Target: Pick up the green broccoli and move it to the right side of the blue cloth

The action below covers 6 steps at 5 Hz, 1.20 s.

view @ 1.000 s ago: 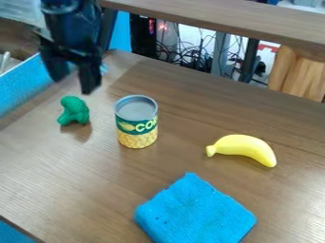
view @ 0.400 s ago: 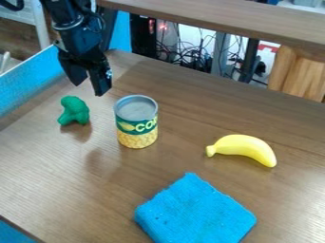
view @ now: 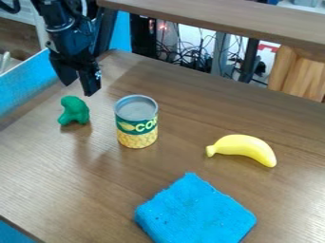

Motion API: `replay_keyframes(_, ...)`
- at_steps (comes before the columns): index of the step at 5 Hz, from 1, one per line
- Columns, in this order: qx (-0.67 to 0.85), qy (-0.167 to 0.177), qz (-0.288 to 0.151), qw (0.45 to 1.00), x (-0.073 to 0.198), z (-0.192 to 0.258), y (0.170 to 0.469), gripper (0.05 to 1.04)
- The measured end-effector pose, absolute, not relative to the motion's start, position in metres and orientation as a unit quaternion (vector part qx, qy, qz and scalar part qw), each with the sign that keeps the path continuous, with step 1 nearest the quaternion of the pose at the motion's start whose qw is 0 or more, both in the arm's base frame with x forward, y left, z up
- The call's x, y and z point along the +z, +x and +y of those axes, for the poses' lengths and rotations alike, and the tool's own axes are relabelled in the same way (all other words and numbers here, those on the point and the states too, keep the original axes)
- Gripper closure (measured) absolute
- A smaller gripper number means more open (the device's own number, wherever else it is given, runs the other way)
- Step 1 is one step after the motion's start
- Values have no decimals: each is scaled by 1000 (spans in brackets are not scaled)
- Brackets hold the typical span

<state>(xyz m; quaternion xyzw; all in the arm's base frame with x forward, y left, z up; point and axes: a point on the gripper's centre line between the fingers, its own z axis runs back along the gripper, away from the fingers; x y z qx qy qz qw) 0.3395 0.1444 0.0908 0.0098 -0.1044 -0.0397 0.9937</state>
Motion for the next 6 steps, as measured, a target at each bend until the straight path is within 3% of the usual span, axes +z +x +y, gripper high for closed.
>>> replay_keyframes(1, 17, 24, -83, 996, 83, 152, 334, 85)
replay_keyframes(3, 197, 14, -83, 977, 83, 158, 321, 85)
replay_keyframes(6, 305, -4, -77, 949, 77, 165, 315, 85)
